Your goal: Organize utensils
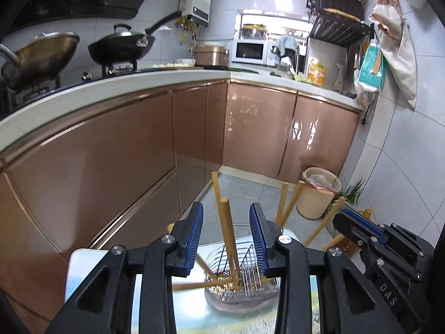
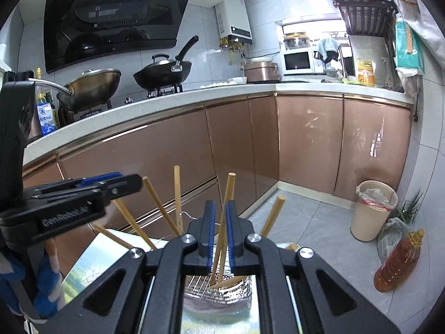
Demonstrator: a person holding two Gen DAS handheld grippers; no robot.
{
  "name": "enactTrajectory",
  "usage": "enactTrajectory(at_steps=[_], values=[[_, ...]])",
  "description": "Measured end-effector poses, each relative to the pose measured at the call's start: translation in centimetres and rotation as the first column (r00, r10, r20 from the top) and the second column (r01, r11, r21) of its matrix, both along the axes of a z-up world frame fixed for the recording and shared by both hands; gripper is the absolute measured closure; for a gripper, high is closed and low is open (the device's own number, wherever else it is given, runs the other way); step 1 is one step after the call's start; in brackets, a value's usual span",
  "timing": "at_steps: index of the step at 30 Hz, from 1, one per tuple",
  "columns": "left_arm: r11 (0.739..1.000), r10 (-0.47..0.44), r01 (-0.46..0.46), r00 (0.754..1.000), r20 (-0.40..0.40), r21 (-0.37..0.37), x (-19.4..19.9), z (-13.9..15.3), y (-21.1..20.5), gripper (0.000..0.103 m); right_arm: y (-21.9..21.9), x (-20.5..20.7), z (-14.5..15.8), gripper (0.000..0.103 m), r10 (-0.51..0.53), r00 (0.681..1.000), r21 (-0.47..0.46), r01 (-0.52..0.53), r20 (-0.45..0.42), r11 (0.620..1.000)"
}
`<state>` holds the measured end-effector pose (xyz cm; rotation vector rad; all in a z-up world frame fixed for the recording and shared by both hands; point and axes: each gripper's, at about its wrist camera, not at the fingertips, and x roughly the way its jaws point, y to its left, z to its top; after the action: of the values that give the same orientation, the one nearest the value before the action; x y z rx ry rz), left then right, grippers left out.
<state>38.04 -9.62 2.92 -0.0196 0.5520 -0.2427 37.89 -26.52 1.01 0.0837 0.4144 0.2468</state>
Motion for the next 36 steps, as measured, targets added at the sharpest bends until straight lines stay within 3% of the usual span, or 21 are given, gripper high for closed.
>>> enactTrajectory(at_steps=[12,15,17,24,36], values=[[0.997,0.074,-0.076,0.992,0.102,0.019,-10.6,4.2,3.5,0.051,-0.6,-8.8,3.5,0.095,-0.027,0.999,0.003,0.027,0.044,1.000],[0.992,0.112,-0.118,0.986,0.124,0.035,-13.1,4.1,4.3,0.046,-0.3,-10.9,3.4,0.089,-0.030,0.999,0.003,0.030,0.038,1.000],[0.989,0.134,-0.140,0.982,0.134,0.036,-14.7,3.9,5.0,0.043,-0.2,-12.5,3.0,0.080,-0.034,0.999,0.004,0.034,0.035,0.999],[0.974,0.206,-0.219,0.963,0.173,0.059,-19.5,3.3,7.0,0.034,0.5,-16.7,1.9,0.079,-0.028,1.000,0.007,0.028,0.015,1.000],[0.957,0.275,-0.288,0.943,0.187,0.044,-23.6,2.3,10.3,0.033,1.7,-20.4,1.0,0.079,-0.011,1.000,-0.013,0.011,-0.011,1.000]])
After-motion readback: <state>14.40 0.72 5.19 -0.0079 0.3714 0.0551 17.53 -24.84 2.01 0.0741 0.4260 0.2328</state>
